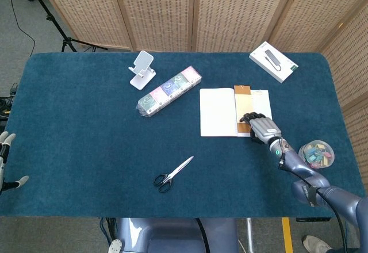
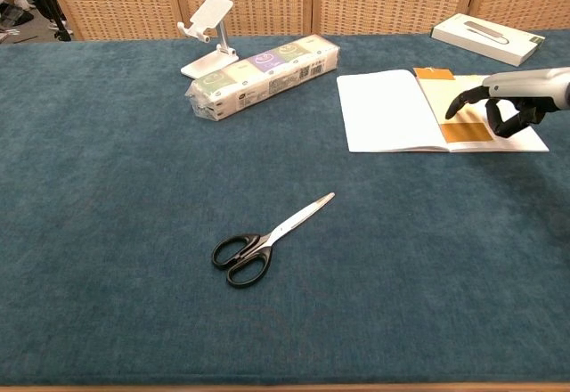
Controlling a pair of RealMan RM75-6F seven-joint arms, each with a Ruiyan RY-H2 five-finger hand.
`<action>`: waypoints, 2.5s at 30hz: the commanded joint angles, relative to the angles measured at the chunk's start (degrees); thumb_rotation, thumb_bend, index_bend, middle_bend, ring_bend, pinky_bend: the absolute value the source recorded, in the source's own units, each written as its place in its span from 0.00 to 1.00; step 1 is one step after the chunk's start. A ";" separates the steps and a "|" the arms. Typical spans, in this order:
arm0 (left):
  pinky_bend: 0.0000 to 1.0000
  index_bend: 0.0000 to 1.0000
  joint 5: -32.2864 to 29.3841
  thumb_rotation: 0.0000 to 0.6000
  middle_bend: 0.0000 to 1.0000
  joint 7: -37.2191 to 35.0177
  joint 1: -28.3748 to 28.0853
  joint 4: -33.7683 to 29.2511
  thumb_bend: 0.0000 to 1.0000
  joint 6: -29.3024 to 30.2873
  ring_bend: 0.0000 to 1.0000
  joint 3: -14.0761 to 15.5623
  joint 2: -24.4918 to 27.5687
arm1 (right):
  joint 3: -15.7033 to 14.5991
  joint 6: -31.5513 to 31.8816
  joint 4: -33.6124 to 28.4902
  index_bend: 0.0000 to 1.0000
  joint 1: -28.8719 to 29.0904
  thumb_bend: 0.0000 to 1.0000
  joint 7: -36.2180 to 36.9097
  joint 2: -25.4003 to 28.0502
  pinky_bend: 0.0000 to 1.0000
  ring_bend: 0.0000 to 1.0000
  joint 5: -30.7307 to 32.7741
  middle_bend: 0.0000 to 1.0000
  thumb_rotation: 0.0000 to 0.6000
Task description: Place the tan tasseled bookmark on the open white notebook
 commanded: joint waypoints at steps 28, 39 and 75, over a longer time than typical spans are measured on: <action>0.00 0.00 0.39 1.00 0.00 -0.16 0.13 -0.01 0.00 0.17 0.00 0.18 -0.09 | 0.21 -0.62 -1.45 0.17 -2.63 1.00 -0.32 -0.06 0.10 0.06 -5.29 0.11 1.00; 0.00 0.00 0.31 1.00 0.00 -0.13 0.19 -0.04 0.00 0.32 0.00 0.12 -0.13 | 1.42 0.27 -0.87 0.17 -3.11 1.00 -0.53 -0.74 0.10 0.06 -5.47 0.11 1.00; 0.00 0.00 1.44 1.00 0.00 -0.43 0.38 -0.11 0.00 0.54 0.00 0.62 0.09 | 6.05 15.61 -9.58 0.06 -6.27 0.15 5.70 6.98 0.03 0.00 -14.29 0.00 1.00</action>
